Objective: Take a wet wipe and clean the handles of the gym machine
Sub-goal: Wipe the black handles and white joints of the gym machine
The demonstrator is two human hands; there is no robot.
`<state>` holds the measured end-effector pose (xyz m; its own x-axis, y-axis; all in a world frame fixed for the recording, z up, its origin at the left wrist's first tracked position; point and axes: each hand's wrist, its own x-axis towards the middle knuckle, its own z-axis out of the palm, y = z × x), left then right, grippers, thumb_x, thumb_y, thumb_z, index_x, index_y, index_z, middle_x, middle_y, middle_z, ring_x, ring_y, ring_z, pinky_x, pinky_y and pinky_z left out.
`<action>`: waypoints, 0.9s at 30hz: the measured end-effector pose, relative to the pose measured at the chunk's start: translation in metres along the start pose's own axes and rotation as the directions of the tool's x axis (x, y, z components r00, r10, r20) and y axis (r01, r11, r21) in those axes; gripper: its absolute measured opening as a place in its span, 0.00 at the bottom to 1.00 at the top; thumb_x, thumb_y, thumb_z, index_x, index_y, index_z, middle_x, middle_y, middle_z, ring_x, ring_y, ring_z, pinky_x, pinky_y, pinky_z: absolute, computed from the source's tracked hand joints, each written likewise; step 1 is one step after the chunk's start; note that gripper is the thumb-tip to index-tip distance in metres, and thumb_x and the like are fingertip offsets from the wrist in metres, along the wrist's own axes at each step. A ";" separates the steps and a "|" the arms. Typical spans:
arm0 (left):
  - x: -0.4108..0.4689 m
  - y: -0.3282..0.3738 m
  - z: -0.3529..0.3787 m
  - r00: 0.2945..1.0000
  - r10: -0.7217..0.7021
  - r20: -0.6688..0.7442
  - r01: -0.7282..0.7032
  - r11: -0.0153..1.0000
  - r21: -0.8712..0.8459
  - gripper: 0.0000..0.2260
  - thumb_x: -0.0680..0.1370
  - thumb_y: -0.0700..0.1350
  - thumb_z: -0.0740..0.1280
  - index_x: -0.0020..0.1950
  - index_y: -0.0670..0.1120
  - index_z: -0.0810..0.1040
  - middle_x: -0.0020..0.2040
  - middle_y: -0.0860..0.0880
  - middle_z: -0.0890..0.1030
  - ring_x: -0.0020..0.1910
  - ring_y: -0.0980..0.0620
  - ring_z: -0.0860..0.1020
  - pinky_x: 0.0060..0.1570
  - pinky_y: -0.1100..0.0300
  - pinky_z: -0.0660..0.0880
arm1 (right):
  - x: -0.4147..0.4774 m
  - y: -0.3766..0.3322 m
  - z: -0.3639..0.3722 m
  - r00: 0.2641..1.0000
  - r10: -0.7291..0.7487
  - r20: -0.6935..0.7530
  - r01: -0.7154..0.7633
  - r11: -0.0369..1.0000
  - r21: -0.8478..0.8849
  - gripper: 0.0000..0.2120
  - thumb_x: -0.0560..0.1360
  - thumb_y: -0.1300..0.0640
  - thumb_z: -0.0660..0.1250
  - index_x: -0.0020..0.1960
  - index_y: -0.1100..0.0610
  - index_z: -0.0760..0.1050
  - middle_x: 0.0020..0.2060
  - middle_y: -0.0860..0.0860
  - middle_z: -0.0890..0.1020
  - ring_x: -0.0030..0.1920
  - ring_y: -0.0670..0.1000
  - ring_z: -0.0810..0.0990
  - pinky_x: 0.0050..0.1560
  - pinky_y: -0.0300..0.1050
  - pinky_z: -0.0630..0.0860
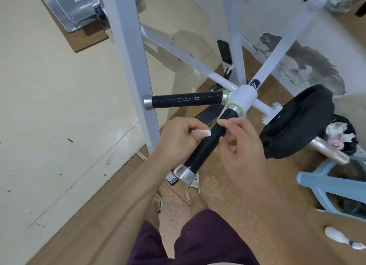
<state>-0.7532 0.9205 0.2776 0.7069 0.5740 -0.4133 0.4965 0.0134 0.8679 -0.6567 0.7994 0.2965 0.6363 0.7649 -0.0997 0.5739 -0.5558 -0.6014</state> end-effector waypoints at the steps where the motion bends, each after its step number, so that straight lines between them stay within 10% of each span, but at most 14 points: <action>1: -0.009 -0.007 -0.005 1.000 -0.012 0.016 0.012 1.000 0.010 0.06 0.73 0.40 0.72 0.44 0.52 0.85 0.41 0.59 0.83 0.44 0.63 0.80 0.49 0.65 0.74 | -0.002 -0.002 -0.001 0.999 -0.027 0.041 0.028 1.000 -0.014 0.16 0.74 0.61 0.64 0.62 0.56 0.76 0.54 0.48 0.73 0.51 0.49 0.75 0.49 0.50 0.78; 8: -0.058 -0.030 -0.037 0.990 -0.073 0.121 0.050 0.982 0.182 0.12 0.73 0.36 0.70 0.38 0.54 0.81 0.40 0.57 0.82 0.42 0.62 0.78 0.44 0.65 0.75 | -0.017 -0.010 -0.007 0.981 -0.058 0.187 0.066 0.997 -0.036 0.15 0.75 0.62 0.65 0.60 0.51 0.77 0.55 0.43 0.73 0.55 0.44 0.73 0.52 0.38 0.75; 12: -0.067 -0.028 -0.049 0.989 -0.083 0.124 0.054 0.974 0.221 0.15 0.72 0.36 0.71 0.38 0.57 0.80 0.41 0.59 0.80 0.43 0.65 0.77 0.40 0.76 0.69 | -0.020 -0.024 -0.011 0.948 0.112 0.298 -0.187 0.954 0.233 0.13 0.75 0.57 0.66 0.58 0.46 0.78 0.50 0.41 0.77 0.50 0.42 0.77 0.48 0.33 0.74; 16: -0.059 0.009 -0.039 0.996 0.085 -0.016 -0.082 0.986 0.142 0.18 0.68 0.34 0.72 0.41 0.56 0.71 0.39 0.56 0.76 0.39 0.57 0.75 0.39 0.61 0.75 | -0.018 -0.041 -0.008 0.853 0.157 0.497 -0.421 0.769 0.481 0.15 0.71 0.51 0.71 0.58 0.47 0.79 0.46 0.45 0.85 0.47 0.43 0.82 0.53 0.43 0.78; 23: -0.046 0.037 -0.010 0.971 0.238 0.025 -0.236 0.936 0.261 0.20 0.70 0.39 0.73 0.47 0.61 0.69 0.45 0.60 0.74 0.44 0.61 0.73 0.43 0.71 0.70 | -0.013 -0.010 -0.037 0.899 0.370 0.235 -0.436 0.703 0.561 0.06 0.70 0.64 0.72 0.44 0.54 0.83 0.36 0.53 0.85 0.38 0.47 0.83 0.42 0.39 0.79; 27: -0.028 0.026 0.011 0.979 0.190 0.069 -0.201 0.884 0.423 0.14 0.74 0.43 0.70 0.58 0.55 0.76 0.54 0.57 0.75 0.50 0.58 0.73 0.48 0.68 0.67 | 0.006 0.020 -0.018 0.714 0.698 0.052 -0.429 0.377 0.821 0.07 0.73 0.65 0.69 0.45 0.53 0.79 0.41 0.54 0.84 0.43 0.50 0.83 0.45 0.40 0.77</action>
<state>-0.7547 0.8963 0.3084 0.8215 0.5079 -0.2590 0.5094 -0.4499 0.7335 -0.6322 0.7870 0.2983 0.8282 0.1747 -0.5325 -0.4798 -0.2700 -0.8348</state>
